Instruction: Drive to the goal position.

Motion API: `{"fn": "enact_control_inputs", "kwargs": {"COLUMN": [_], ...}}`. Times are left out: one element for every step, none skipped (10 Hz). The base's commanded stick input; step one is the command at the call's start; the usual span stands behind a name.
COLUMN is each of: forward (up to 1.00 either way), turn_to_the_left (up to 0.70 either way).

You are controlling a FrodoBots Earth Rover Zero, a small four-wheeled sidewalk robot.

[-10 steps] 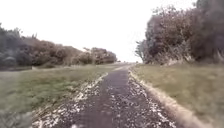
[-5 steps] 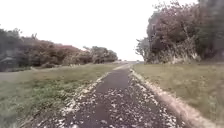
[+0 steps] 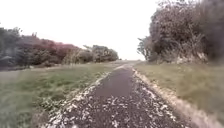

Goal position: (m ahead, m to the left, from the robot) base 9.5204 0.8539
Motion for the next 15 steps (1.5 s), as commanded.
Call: {"fn": "enact_control_inputs", "kwargs": {"forward": [1.00, 1.00, 1.00, 1.00, 1.00, 1.00, 1.00, 1.00, 1.00, 1.00, 1.00, 1.00, 1.00, 1.00, 1.00], "turn_to_the_left": [0.00, 0.00, 0.00, -0.01, -0.34, -0.33, -0.33, -0.04, -0.01, 0.00, 0.00, 0.00, 0.00, 0.00, 0.00]}}
